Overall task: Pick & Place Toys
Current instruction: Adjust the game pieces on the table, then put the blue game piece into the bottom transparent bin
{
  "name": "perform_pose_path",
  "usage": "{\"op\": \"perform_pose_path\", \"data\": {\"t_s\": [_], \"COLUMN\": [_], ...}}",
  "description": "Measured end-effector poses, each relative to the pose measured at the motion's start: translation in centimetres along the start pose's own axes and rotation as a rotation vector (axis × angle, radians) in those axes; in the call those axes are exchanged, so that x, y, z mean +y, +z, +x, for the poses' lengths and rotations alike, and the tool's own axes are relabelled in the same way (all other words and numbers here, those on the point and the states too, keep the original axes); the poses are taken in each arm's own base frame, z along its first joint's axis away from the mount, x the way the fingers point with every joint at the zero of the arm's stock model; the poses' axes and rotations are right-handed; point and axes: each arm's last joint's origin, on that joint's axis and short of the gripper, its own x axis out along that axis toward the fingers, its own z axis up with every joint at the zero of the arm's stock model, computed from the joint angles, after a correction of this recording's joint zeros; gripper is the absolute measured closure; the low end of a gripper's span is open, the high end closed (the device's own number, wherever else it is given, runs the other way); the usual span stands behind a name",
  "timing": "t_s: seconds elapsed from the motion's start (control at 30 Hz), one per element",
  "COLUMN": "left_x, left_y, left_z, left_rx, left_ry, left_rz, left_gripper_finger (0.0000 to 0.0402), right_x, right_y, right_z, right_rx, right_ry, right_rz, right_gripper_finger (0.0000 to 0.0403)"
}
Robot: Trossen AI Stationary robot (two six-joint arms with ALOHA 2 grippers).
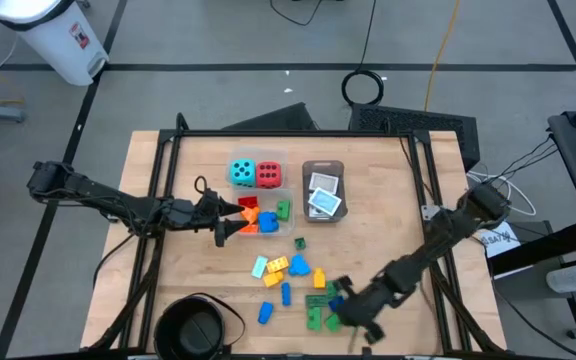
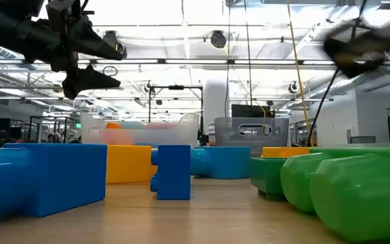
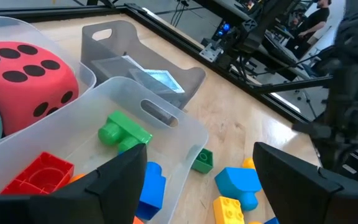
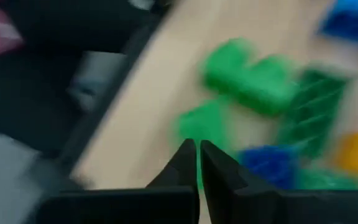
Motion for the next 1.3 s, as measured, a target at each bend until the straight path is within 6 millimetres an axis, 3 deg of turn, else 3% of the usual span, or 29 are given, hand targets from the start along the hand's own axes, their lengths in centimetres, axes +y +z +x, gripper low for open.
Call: {"op": "perform_pose_path", "data": {"t_s": [0.13, 0.2, 0.6, 0.77, 0.87, 1.0, 1.3], "left_x": [0.0, 0.0, 0.0, 0.0, 0.0, 0.0, 0.0], "left_y": [0.0, 0.0, 0.0, 0.0, 0.0, 0.0, 0.0], "left_z": [0.0, 0.0, 0.0, 0.0, 0.0, 0.0, 0.0], "left_rx": [-0.001, -0.001, 0.000, -0.001, 0.000, 0.000, 0.000], "left_ry": [0.000, 0.000, 0.001, 0.000, 0.001, 0.001, 0.001], "left_rz": [0.000, 0.000, 0.000, 0.000, 0.000, 0.000, 0.000], "left_gripper_finger": [0.0105, 0.0105, 0.0105, 0.0105, 0.0105, 0.0105, 0.0105], "right_x": [0.7, 0.5, -4.4, -5.4, -5.4, -4.9, -6.0], "right_y": [-3.7, -4.3, -3.6, -2.5, -2.4, -2.8, -7.0], "right_z": [1.1, 1.2, 0.8, -1.0, -2.6, -4.3, -1.9], "right_rx": [-0.072, -0.134, -0.269, -0.312, -0.290, -0.256, -0.234], "right_ry": [0.081, 0.076, -0.365, -0.442, -0.453, -0.449, -0.429], "right_rz": [0.016, 0.013, 0.019, 0.016, 0.029, 0.084, 0.090], "right_gripper_finger": [0.0402, 0.0402, 0.0403, 0.0394, 0.0355, 0.0267, 0.0081]}}
